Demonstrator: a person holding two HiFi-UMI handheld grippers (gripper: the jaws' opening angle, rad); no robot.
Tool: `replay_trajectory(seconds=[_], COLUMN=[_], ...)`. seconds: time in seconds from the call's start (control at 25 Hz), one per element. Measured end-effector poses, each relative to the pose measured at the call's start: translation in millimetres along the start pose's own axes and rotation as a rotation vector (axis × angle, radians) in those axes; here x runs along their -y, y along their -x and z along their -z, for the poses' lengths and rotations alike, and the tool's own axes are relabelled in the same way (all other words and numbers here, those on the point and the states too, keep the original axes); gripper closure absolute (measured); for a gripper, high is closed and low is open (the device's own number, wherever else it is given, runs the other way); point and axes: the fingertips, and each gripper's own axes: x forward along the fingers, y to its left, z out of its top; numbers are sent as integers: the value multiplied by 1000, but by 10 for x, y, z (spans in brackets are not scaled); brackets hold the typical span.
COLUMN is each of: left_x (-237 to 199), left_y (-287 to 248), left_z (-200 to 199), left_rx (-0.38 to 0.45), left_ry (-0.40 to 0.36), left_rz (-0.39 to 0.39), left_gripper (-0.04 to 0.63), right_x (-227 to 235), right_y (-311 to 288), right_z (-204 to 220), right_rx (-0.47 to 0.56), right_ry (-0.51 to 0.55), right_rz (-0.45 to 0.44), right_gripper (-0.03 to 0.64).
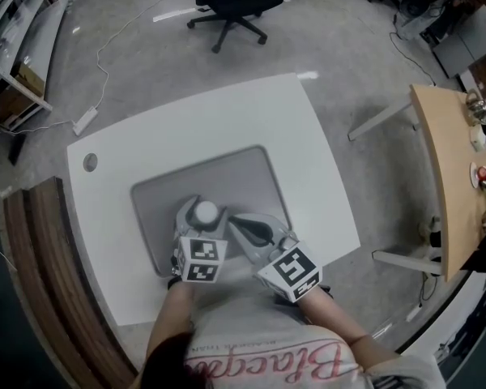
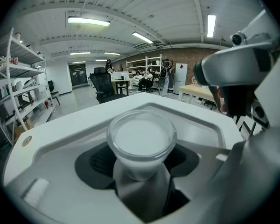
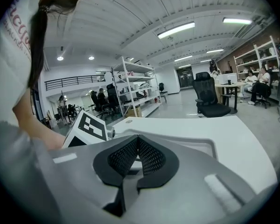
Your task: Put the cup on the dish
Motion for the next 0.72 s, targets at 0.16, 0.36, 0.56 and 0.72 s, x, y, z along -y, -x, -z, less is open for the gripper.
replay_trajectory(seconds=[0.16, 0.36, 0.56, 0.72], left_x=[-35, -45, 4, 16], left_y=[84, 277, 495, 673], left_z=[26, -92, -154, -164], left_rx=[-2, 29, 59, 83], left_ry=[8, 24, 19, 24], left_rz=[-1, -14, -17, -13], left_gripper=[296, 299, 303, 318], right_x=[-48, -110, -169, -265], right_y=[0, 17, 34, 30], right_z=[5, 15, 13, -43], right_rx=[-7, -8, 19, 35], right_ry=[8, 16, 10, 12], right_rz=[-9, -12, -7, -1], right_gripper=[615, 615, 615, 617])
